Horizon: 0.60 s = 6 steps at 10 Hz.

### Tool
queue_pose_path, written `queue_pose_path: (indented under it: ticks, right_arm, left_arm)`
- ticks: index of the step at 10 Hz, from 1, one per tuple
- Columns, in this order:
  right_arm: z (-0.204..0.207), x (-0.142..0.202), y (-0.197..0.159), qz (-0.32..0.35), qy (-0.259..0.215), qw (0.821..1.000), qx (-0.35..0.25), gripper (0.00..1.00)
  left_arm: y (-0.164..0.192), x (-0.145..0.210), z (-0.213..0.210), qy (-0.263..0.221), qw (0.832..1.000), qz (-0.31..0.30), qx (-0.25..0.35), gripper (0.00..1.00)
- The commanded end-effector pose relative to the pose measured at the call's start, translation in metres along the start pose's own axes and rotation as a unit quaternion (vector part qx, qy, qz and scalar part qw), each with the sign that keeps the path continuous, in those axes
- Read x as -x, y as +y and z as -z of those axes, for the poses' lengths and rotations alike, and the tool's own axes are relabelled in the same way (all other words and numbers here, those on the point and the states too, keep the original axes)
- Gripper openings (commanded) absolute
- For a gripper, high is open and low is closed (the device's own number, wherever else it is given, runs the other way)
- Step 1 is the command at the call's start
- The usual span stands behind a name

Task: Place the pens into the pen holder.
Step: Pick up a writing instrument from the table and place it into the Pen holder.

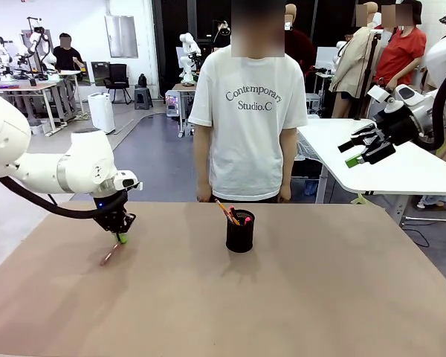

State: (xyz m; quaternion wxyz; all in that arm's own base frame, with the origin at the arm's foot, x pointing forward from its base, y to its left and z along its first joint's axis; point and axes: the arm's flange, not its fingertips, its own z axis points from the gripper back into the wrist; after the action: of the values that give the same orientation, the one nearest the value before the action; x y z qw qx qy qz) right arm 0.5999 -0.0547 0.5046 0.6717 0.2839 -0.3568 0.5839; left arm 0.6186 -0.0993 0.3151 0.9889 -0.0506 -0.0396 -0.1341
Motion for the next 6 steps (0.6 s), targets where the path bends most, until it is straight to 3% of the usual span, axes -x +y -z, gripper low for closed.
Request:
queue_pose_path:
  ticks: [1, 4, 6]
  right_arm:
    - [0.002, -0.003, 0.000, -0.001, 0.001, 1.000, 0.007, 1.00]
    - [0.002, -0.003, 0.000, -0.001, 0.001, 1.000, 0.007, 1.00]
    - [0.002, -0.003, 0.000, -0.001, 0.001, 1.000, 0.007, 1.00]
  left_arm:
    - [0.010, 0.013, -0.018, -0.034, 0.988, 0.043, 0.142, 0.00]
    - [0.010, 0.022, -0.056, -0.125, 0.940, 0.115, 0.297, 0.00]
    - [0.004, 0.027, -0.079, -0.248, 0.885, 0.188, 0.347, 0.00]
